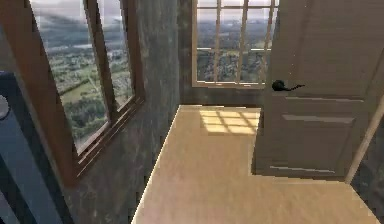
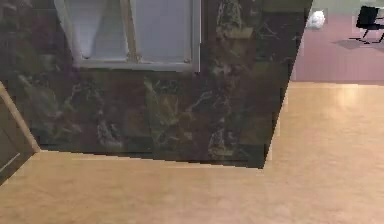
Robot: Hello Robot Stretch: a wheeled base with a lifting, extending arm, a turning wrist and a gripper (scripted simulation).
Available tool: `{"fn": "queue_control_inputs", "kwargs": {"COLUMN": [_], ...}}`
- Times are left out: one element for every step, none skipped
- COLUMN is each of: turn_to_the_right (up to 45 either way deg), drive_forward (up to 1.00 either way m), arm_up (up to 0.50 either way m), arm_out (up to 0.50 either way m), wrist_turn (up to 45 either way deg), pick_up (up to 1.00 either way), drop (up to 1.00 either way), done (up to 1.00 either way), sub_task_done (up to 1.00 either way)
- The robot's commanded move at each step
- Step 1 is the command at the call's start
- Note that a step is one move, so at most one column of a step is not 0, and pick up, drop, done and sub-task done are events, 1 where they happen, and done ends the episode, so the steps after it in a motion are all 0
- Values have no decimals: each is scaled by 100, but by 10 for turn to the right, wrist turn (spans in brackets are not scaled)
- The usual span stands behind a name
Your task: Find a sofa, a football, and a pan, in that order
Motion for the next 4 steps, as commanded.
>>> {"fn": "queue_control_inputs", "kwargs": {"turn_to_the_right": [0,30,0,30], "drive_forward": [100,0,40,0], "arm_up": [0,0,0,0], "arm_out": [0,0,0,0], "wrist_turn": [0,0,0,0], "pick_up": [0,0,0,0], "drop": [0,0,0,0], "done": [0,0,0,0], "sub_task_done": [0,0,0,0]}}
